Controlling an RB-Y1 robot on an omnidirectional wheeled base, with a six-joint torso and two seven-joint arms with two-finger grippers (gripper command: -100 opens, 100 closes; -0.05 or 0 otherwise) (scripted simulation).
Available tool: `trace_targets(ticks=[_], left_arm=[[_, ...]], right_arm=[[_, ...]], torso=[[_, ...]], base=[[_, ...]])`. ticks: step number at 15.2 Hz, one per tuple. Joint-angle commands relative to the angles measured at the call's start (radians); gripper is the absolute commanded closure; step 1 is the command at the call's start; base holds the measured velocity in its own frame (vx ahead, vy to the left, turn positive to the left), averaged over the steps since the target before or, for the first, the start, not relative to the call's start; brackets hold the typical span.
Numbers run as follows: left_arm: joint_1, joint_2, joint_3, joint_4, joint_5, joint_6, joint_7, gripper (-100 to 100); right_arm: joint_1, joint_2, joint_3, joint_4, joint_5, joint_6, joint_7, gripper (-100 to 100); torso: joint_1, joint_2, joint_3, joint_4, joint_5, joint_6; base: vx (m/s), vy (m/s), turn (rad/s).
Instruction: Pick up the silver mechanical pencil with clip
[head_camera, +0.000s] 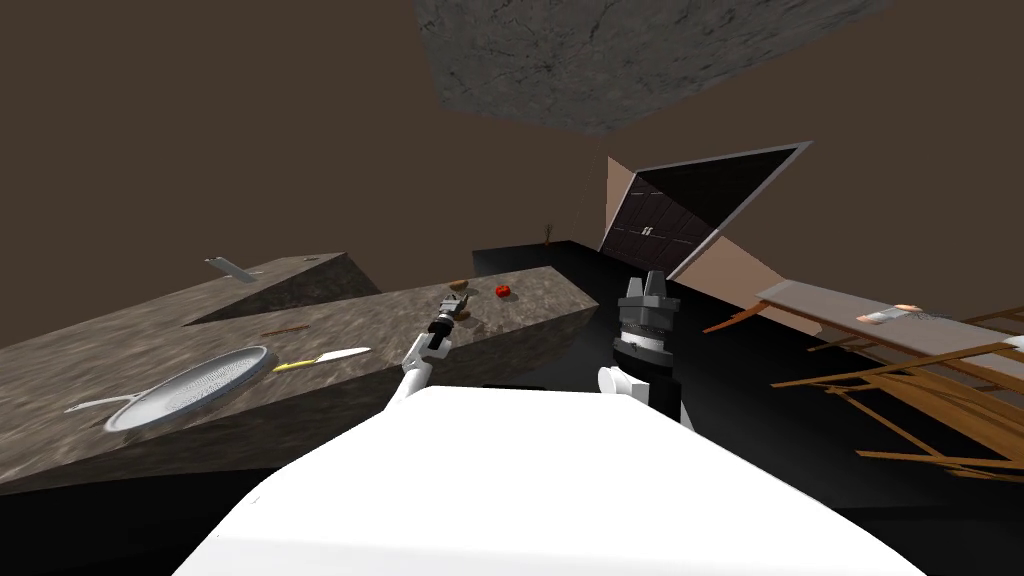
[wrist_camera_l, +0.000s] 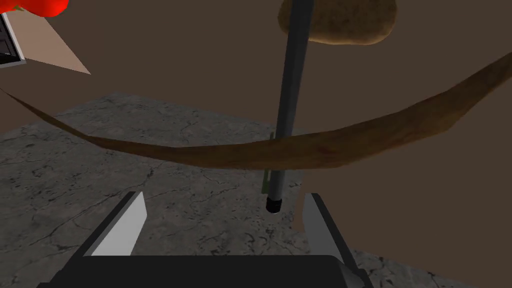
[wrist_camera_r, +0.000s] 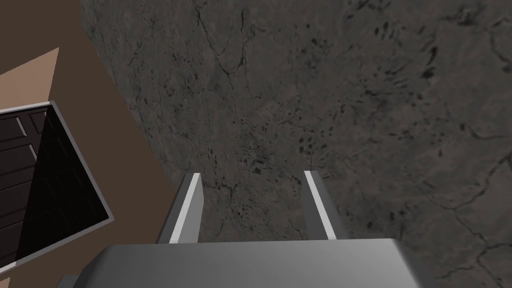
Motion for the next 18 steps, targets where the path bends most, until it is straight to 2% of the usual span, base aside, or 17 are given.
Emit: trace_targets(ticks=[1,4,6,7,12,13,16,18], left_arm=[[-0.002,-0.006,0.004,0.028,-0.011,0.001,-0.016,-100],[0.006,-0.014,0.004,0.074,-0.028,0.011,-0.035,-100],[0.007,-0.008,0.005,0.061,-0.021,0.004,-0.027,-100],[0.006,-0.008,0.005,0.06,-0.021,0.004,-0.027,100],[0.006,-0.008,0.005,0.06,-0.021,0.004,-0.027,100],[-0.018,0.021,0.015,0.08,-0.031,-0.006,-0.038,-100],[-0.057,0.04,0.033,0.045,-0.027,-0.024,-0.028,-100],[-0.062,0.04,0.037,0.036,-0.023,-0.027,-0.022,-100]], right_arm=[[0.0,0.0,0.0,0.0,0.0,0.0,0.0,0],[0.0,0.0,0.0,0.0,0.0,0.0,0.0,0],[0.0,0.0,0.0,0.0,0.0,0.0,0.0,0],[0.0,0.0,0.0,0.0,0.0,0.0,0.0,0],[0.0,0.0,0.0,0.0,0.0,0.0,0.0,0],[0.0,0.0,0.0,0.0,0.0,0.0,0.0,0],[0.0,0.0,0.0,0.0,0.0,0.0,0.0,0],[0.0,0.0,0.0,0.0,0.0,0.0,0.0,0]], torso=[[0.0,0.0,0.0,0.0,0.0,0.0],[-0.001,-0.001,0.0,0.0,0.0,0.0],[-0.002,-0.001,-0.001,0.0,0.0,0.0],[-0.002,-0.001,-0.001,0.0,-0.001,0.0],[-0.003,-0.002,-0.001,0.0,-0.001,0.0],[-0.003,-0.002,-0.001,0.0,-0.001,0.0],[0.0,0.001,0.001,0.001,-0.001,0.0],[0.0,-0.002,0.0,0.002,-0.002,-0.001]], base=[[-0.019,0.037,-0.041],[-0.008,0.014,-0.023],[0.0,0.0,0.0],[0.0,0.0,0.0],[0.0,0.0,0.0],[-0.032,0.023,-0.086],[-0.035,0.037,-0.038],[0.036,0.009,0.057]])
